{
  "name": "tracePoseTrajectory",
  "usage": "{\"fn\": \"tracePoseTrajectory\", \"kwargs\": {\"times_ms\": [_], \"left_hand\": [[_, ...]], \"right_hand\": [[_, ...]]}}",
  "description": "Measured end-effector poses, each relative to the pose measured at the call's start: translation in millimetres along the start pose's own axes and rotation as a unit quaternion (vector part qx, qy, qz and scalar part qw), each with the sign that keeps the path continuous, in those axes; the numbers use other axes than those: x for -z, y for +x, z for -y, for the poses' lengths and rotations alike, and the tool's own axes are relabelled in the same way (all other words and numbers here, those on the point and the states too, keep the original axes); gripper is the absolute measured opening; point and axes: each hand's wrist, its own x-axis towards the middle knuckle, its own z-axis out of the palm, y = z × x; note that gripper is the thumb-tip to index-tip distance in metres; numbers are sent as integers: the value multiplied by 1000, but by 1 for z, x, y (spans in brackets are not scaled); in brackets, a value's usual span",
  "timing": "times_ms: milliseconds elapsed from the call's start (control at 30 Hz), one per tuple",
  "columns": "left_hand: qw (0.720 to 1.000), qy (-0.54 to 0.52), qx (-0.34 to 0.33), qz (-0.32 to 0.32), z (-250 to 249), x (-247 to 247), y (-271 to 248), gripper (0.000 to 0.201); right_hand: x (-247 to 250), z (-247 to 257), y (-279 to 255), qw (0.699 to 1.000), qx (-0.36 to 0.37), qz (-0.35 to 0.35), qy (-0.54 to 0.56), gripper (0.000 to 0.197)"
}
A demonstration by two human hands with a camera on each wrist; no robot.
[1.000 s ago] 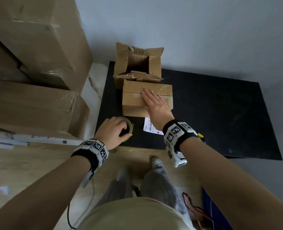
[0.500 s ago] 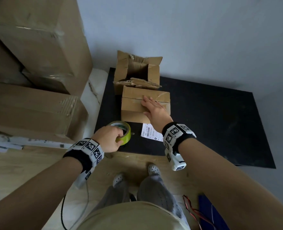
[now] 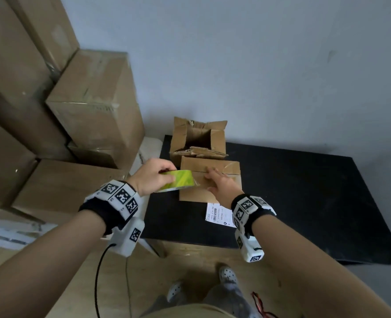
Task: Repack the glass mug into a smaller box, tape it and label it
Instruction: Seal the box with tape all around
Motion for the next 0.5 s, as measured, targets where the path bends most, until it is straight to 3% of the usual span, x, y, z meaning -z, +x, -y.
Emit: {"fn": "tracePoseTrajectory", "kwargs": {"times_ms": [100, 200, 233, 300, 433, 500], "left_hand": [[999, -52, 2, -15, -14, 7, 12, 26], [1000, -26, 6, -8, -21, 1, 29, 12], [1000, -8, 7, -8, -21, -2, 33, 5], [1000, 24, 2, -8, -19, -10, 43, 10], [998, 65, -5, 4, -19, -20, 51, 11], [996, 82, -22, 15, -18, -25, 52, 11]], "right_hand": [[4, 1, 1, 999, -8, -3, 47, 45], [12, 5, 1, 982, -46, -13, 180, 28], [13, 6, 2, 970, -76, -11, 232, 30], [17, 7, 1, 931, -145, -20, 334, 34], [17, 3, 8, 886, -193, -41, 421, 35], [14, -2, 12, 867, -207, -52, 449, 54]]}}
